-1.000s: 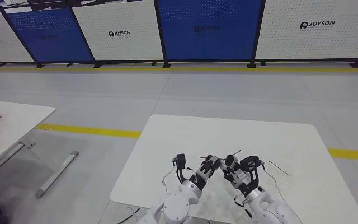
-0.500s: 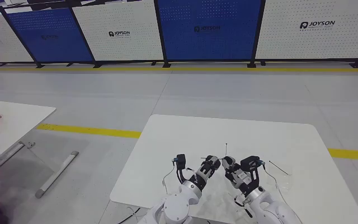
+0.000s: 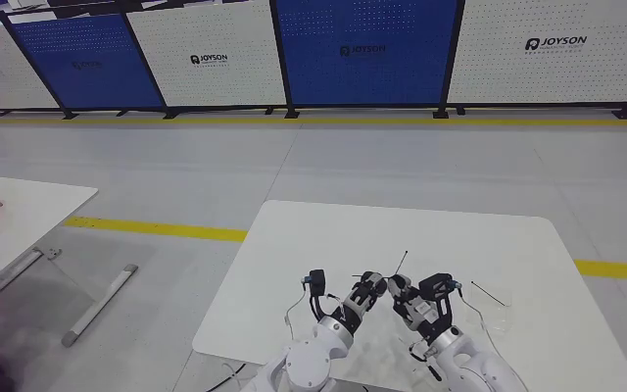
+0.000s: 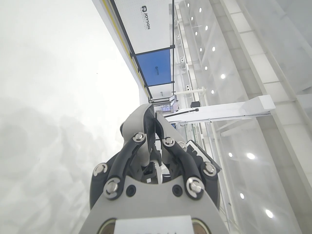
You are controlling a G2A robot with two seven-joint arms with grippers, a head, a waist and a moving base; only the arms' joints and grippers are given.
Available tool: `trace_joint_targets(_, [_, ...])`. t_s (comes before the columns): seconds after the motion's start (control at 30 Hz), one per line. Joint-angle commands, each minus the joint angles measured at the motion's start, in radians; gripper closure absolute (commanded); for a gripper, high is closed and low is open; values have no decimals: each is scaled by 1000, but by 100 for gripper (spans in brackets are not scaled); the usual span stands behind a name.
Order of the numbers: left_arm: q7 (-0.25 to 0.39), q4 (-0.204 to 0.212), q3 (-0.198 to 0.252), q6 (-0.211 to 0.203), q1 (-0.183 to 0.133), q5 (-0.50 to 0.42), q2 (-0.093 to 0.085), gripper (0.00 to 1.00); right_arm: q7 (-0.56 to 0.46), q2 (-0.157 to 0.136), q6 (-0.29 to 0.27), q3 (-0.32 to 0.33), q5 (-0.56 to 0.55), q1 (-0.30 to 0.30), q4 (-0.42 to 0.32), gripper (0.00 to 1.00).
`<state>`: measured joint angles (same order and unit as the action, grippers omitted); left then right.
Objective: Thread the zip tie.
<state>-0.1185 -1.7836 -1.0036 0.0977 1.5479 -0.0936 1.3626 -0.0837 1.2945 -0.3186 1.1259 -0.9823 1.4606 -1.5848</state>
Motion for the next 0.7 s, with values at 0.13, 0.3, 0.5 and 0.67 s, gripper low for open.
trace_joint_targets(0.13, [6,-8,-5,-48,7,-17,0,100,-6,-1,1,-5,-5,-3,2,100])
trace_joint_targets(0.3, [12,-17,-11,-66,13,-26,-2,100,-8,-2,3,-6,-8,-4,1,100])
trace_joint_targets(0.5, [16,-31,-17,-92,24,-35,-3,100,-11,-3,3,-7,-12,-3,1,100])
trace_joint_targets(0.67, [21,-44,-27,-99,32,-53,-5,100,-14,-4,-3,-10,-11,-3,4,100])
